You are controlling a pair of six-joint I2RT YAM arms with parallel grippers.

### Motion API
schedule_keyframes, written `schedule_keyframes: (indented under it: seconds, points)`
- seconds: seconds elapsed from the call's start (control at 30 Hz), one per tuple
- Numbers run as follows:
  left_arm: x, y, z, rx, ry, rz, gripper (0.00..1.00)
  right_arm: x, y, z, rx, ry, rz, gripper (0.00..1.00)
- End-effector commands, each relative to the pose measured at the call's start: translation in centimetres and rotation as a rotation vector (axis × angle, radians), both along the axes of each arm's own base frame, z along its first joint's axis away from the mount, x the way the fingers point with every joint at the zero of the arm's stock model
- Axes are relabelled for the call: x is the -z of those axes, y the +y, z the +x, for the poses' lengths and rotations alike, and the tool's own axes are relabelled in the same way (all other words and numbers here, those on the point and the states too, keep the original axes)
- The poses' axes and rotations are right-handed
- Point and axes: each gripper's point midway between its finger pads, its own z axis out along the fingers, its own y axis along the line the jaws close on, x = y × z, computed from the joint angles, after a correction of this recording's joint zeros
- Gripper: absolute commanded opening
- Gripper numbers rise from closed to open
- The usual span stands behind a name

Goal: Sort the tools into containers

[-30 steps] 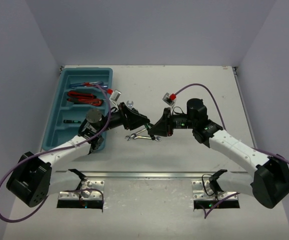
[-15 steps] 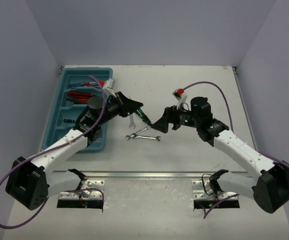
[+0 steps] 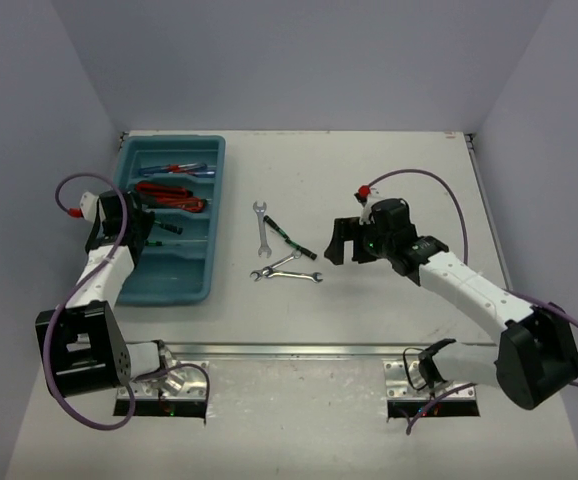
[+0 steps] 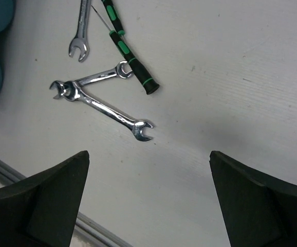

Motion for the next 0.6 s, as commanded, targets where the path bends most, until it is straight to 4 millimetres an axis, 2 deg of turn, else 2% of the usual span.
schedule_keyframes:
  seconds: [0.0,0.03,0.07,0.13,0.17,0.2,0.27,0.33,0.37,0.4,0.53,0.57]
  points:
    - [1.6,0.1,-0.1,-0.019,-0.010,-0.042,0.58,0.3,1.3,2.3,-0.105,-0.025,-0.071,0.94]
    - [1.5,0.0,0.1,-0.012,-0.024,-0.050,0.72,1.3,1.4,2.8,-0.119,0.009,-0.114,0.87]
    - [1.6,-0.2,0.1,-0.007,-0.022,-0.059,0.80,3.6,1.4,3.3,-0.139,0.067,-0.179,0.83]
    - [0.8,-0.5,0.2,0.011,-0.028,-0.071,0.92,4.9,2.5,4.8,-0.193,0.104,-0.269,0.74]
    - [0.3,-0.6,0.2,0.016,-0.039,-0.067,0.93,4.3,3.3,5.5,-0.208,0.081,-0.281,0.73]
    - [-0.9,-1.0,0.1,0.032,-0.059,-0.071,0.98,6.6,3.7,5.4,-0.270,0.121,-0.373,0.71]
    - [-3.5,-1.5,-0.5,0.051,-0.125,-0.063,1.00,6.7,4.8,6.1,-0.308,0.105,-0.452,0.70]
    - [-6.4,-2.0,-1.4,0.073,-0.213,-0.042,1.00,7.7,5.7,6.9,-0.320,0.109,-0.511,0.68]
    - [-8.7,-2.7,-2.2,0.105,-0.277,-0.023,1.00,8.6,6.3,7.0,-0.343,0.132,-0.525,0.66]
    - [-9.9,-3.5,-2.7,0.143,-0.313,-0.015,1.00,9.1,6.6,7.0,-0.356,0.147,-0.530,0.65]
    - [-12.5,-5.6,-5.0,0.260,-0.390,0.039,1.00,10.8,7.3,7.2,-0.387,0.179,-0.555,0.61]
    - [-12.3,-5.9,-5.5,0.276,-0.388,0.045,1.00,11.5,7.3,7.0,-0.401,0.195,-0.564,0.57]
